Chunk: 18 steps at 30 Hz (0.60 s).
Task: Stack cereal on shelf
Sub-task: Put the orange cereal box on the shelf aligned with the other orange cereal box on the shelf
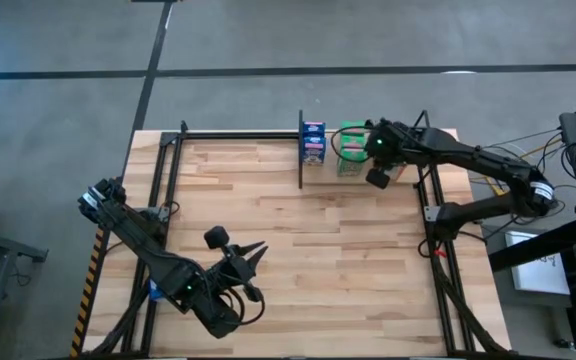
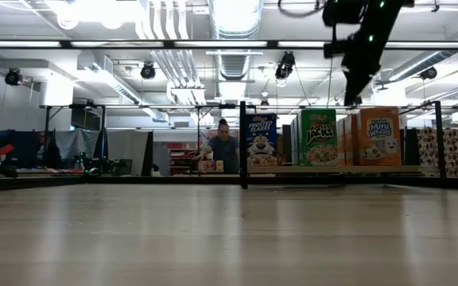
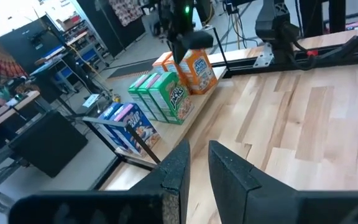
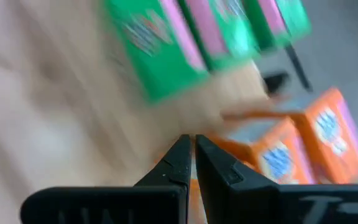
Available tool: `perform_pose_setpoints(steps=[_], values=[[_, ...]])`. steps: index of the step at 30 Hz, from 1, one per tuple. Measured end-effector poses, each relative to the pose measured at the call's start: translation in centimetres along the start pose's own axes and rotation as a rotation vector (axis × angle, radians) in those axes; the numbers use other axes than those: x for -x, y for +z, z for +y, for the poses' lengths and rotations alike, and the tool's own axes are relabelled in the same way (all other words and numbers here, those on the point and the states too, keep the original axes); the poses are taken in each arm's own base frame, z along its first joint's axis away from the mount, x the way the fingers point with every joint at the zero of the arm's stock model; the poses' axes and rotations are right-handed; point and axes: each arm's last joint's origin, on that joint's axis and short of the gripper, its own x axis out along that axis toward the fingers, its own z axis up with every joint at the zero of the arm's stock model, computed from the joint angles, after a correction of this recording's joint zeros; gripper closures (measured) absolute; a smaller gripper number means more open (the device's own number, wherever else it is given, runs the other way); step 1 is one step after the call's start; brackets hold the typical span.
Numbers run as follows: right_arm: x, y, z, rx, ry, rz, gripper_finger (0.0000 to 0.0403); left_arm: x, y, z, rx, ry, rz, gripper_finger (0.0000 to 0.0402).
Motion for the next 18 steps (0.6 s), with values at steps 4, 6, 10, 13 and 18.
perform_pose_setpoints(steps=[4, 6, 10, 13, 18], values=[[2.0, 0.0, 0.9, -0.03, 0.093, -0.154, 0.039, -0.3, -0.9, -0.3, 0.056, 0.003, 0.004, 0.0361], [3.0, -0.2, 1.3, -0.054, 0.12, -0.209, 0.039, -0.4, -1.6, -0.6, 0.103, 0.002, 0.003, 0.0361], [4.7, -0.9, 2.3, -0.102, 0.172, -0.263, 0.039, -0.9, -3.1, -1.4, 0.171, -0.007, -0.007, 0.0361], [5.6, -1.3, 3.1, -0.09, 0.207, -0.284, 0.039, -1.2, -4.2, -1.9, 0.196, -0.014, -0.015, 0.0361], [6.9, -2.0, 3.7, -0.125, 0.249, -0.322, 0.039, -1.7, -5.4, -2.5, 0.211, -0.027, -0.036, 0.0361]])
